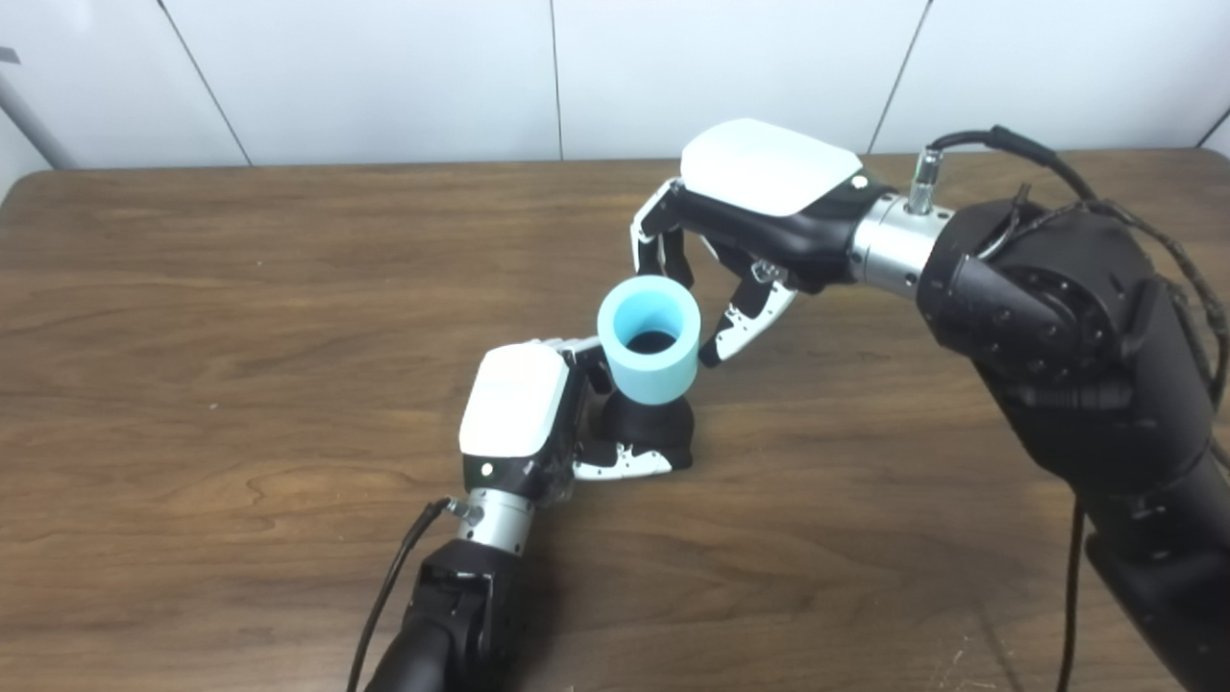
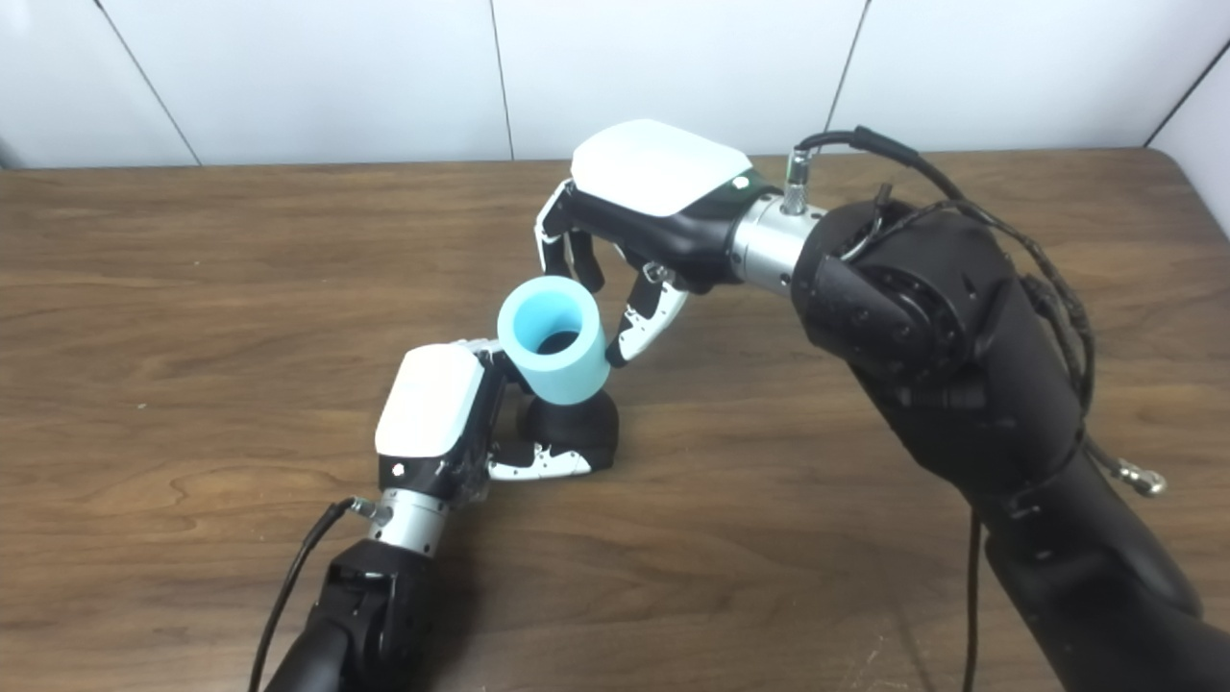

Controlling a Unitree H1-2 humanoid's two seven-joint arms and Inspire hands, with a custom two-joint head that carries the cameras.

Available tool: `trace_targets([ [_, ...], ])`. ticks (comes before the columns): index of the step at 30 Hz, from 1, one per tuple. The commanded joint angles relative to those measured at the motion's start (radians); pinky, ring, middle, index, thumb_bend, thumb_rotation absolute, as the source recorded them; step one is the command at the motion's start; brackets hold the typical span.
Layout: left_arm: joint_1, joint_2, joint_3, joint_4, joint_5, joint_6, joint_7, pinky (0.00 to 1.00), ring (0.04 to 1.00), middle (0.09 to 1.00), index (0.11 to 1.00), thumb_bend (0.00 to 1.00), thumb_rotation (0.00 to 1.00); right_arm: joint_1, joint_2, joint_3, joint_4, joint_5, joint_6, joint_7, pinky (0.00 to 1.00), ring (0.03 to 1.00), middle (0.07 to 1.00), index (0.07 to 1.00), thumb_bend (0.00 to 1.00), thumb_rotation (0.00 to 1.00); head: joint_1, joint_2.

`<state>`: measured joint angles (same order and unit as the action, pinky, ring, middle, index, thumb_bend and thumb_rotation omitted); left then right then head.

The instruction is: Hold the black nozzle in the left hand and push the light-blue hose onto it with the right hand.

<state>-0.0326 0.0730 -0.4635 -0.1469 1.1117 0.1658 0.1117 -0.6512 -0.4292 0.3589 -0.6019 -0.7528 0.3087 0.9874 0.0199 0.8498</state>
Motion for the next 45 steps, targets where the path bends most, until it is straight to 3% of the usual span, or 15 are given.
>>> trace_targets([
  [1,0.010,0.008,-0.006,0.027,0.019,0.022,-0.037,0.62,0.564,0.493,0.482,0.53,0.00,-0.053,-0.025,-0.012,0.002,0.006,0.001,0.020,0.11,0.178,0.505,0.540,0.76,0.05,0.000,0.001],
  [3,0.010,0.010,-0.004,0.028,0.017,0.021,-0.036,0.61,0.557,0.491,0.483,0.53,0.00,-0.067,-0.032,-0.019,0.003,0.013,0.013,0.036,0.13,0.213,0.546,0.601,0.95,0.11,-0.001,0.001],
  [4,0.009,0.011,-0.004,0.029,0.017,0.020,-0.036,0.61,0.553,0.489,0.484,0.53,0.00,-0.073,-0.036,-0.023,0.004,0.015,0.013,0.040,0.16,0.251,0.542,0.622,0.98,0.14,-0.003,0.001],
  [6,0.010,0.013,-0.003,0.030,0.015,0.019,-0.035,0.60,0.544,0.485,0.486,0.53,0.00,-0.081,-0.046,-0.028,0.004,0.015,0.011,0.047,0.35,0.470,0.604,0.655,1.00,0.18,-0.004,0.000],
  [9,0.010,0.012,-0.003,0.030,0.015,0.020,-0.037,0.60,0.547,0.486,0.485,0.53,0.00,-0.087,-0.059,-0.041,0.005,0.030,0.011,0.045,0.52,0.621,0.657,0.681,1.00,0.19,-0.004,-0.002],
  [21,0.012,0.013,-0.005,0.028,0.018,0.021,-0.038,0.61,0.550,0.489,0.484,0.53,0.00,-0.097,-0.099,-0.124,-0.013,0.077,0.011,0.013,0.76,0.744,0.750,0.762,0.96,0.13,-0.001,-0.002],
  [23,0.012,0.012,-0.005,0.029,0.018,0.019,-0.034,0.61,0.553,0.489,0.484,0.53,0.00,-0.084,-0.109,-0.144,-0.016,0.101,-0.017,-0.011,0.76,0.756,0.758,0.768,0.89,0.20,0.001,0.000],
  [25,0.012,0.013,-0.005,0.030,0.017,0.019,-0.034,0.61,0.554,0.491,0.482,0.53,0.00,-0.063,-0.115,-0.166,-0.022,0.128,-0.052,-0.047,0.75,0.764,0.765,0.771,0.78,0.43,0.001,0.000],
  [28,0.011,0.013,-0.004,0.028,0.015,0.021,-0.040,0.61,0.553,0.495,0.481,0.53,0.00,-0.023,-0.120,-0.194,-0.057,0.154,-0.087,-0.098,0.75,0.794,0.788,0.786,0.69,0.63,0.001,0.000],
  [33,0.009,0.013,-0.005,0.033,0.017,0.021,-0.038,0.60,0.544,0.489,0.484,0.53,0.00,0.033,-0.131,-0.218,-0.119,0.152,-0.127,-0.142,0.80,0.888,0.876,0.852,0.63,0.83,0.005,-0.003],
  [39,0.005,0.012,-0.006,0.039,0.018,0.025,-0.036,0.61,0.555,0.492,0.482,0.53,0.00,0.105,-0.121,-0.243,-0.171,0.189,-0.200,-0.205,0.87,0.981,0.968,0.936,0.63,0.99,0.008,-0.005],
  [45,0.000,0.015,-0.003,0.047,0.016,0.023,-0.030,0.63,0.569,0.496,0.480,0.53,0.00,0.164,-0.110,-0.235,-0.210,0.158,-0.301,-0.247,0.99,1.000,1.000,0.999,0.60,0.95,0.014,-0.010],
])
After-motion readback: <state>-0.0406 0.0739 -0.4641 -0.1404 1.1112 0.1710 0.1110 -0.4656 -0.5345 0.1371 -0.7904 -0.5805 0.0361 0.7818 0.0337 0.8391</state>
